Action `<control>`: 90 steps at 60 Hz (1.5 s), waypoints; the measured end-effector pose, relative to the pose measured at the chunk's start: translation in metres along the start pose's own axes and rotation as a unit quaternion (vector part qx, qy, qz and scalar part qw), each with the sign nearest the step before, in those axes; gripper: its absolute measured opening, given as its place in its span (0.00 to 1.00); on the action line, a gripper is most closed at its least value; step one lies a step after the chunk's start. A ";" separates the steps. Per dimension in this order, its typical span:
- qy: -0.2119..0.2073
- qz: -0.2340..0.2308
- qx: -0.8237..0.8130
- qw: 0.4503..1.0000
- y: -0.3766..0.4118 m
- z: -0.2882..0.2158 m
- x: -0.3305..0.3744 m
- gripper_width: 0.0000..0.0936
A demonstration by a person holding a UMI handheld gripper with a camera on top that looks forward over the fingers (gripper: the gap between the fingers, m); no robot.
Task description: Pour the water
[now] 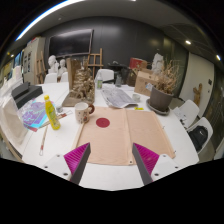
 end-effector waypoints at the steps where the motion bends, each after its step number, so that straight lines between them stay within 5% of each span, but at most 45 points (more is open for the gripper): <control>1: -0.001 -0.004 0.001 1.000 0.010 0.001 -0.002 0.92; 28: -0.058 -0.100 -0.013 0.993 0.276 -0.009 -0.101 0.93; 43: -0.100 -0.078 0.005 0.992 0.350 -0.034 -0.208 0.91; 51: -0.101 -0.056 -0.009 0.993 0.359 -0.036 -0.250 0.81; 57: -0.105 -0.045 -0.011 0.993 0.360 -0.036 -0.265 0.53; 69: -0.117 -0.037 -0.002 0.992 0.354 -0.038 -0.264 0.28; 80: -0.108 -0.046 -0.016 0.993 0.355 -0.045 -0.256 0.27; 90: -0.128 -0.116 -0.140 0.975 0.357 -0.109 -0.232 0.27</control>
Point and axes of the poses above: the point between the fingertips, and its own axes, seen from behind it with the camera up: y to the left, z down, x backward, against the way the camera looks, the point moved 1 cm from there along x, backward, against the way the camera looks, and after that the axes turned 3 degrees about -x, right-handed, at the moved point
